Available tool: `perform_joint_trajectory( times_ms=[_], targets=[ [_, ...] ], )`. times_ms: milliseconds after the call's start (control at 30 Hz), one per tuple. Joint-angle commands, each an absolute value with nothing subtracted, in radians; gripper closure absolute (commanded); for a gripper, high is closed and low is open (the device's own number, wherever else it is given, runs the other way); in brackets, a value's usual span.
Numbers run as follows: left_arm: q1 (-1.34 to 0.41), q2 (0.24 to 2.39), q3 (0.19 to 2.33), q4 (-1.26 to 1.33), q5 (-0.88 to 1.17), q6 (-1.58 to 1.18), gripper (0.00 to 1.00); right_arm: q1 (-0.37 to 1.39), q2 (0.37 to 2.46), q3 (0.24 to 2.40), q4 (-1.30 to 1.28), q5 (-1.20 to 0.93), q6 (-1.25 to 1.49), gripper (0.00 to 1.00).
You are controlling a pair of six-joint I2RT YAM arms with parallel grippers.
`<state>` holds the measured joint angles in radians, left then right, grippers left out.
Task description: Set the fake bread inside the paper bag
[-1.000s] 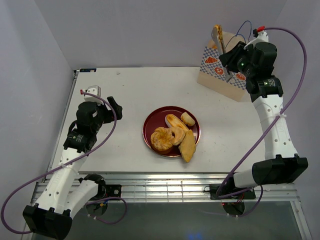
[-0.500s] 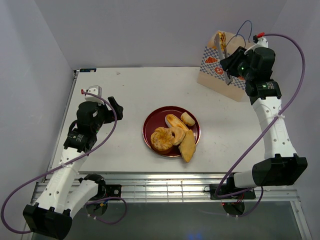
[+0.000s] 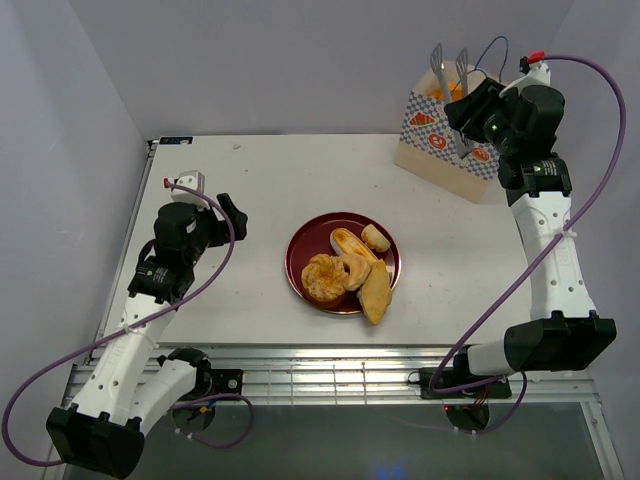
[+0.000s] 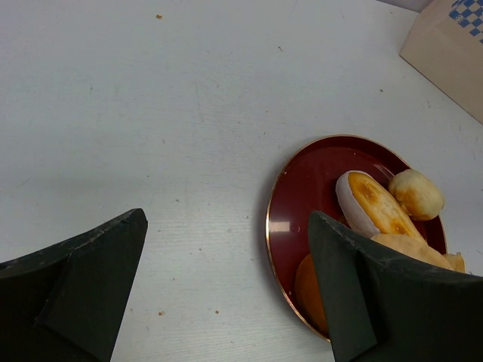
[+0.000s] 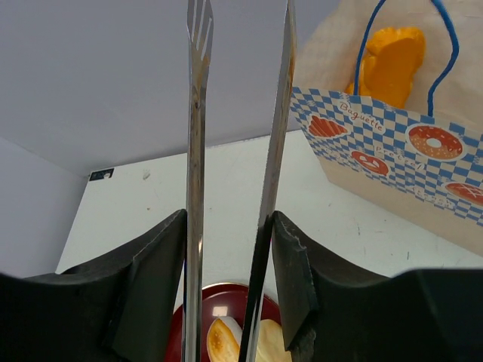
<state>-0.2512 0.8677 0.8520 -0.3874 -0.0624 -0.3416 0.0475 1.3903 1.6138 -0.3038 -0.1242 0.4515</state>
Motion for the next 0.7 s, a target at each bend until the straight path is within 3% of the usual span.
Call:
perform_joint_trajectory(
  times_ms=[0, 133, 433, 633, 667],
  targets=[
    [-0.255, 0.865, 0.874, -0.371, -0.049, -0.341, 0.02, 0.04, 1.384, 1.672, -0.261, -0.155, 0.428, 0.47],
    [-0.255, 0.868, 0.874, -0.37, -0.044, -0.341, 0.02, 0.04, 1.344, 1.663, -0.287, -0.253, 0.394, 0.51],
    [-0.255, 0.879, 0.876, -0.374, -0.061, -0.331, 0.02, 0.067, 1.139, 1.376, -0.27, -0.452, 0.304, 0.52],
    [-0.255, 0.864, 0.873, -0.371, -0.087, -0.325, 0.02, 0.202, 1.0, 1.165, -0.29, -0.428, 0.232, 0.51],
    [-0.255, 0.864, 0.873, -0.371, -0.087, -0.322, 0.09, 0.253, 0.985, 1.135, -0.291, -0.417, 0.219, 0.51]
  ],
)
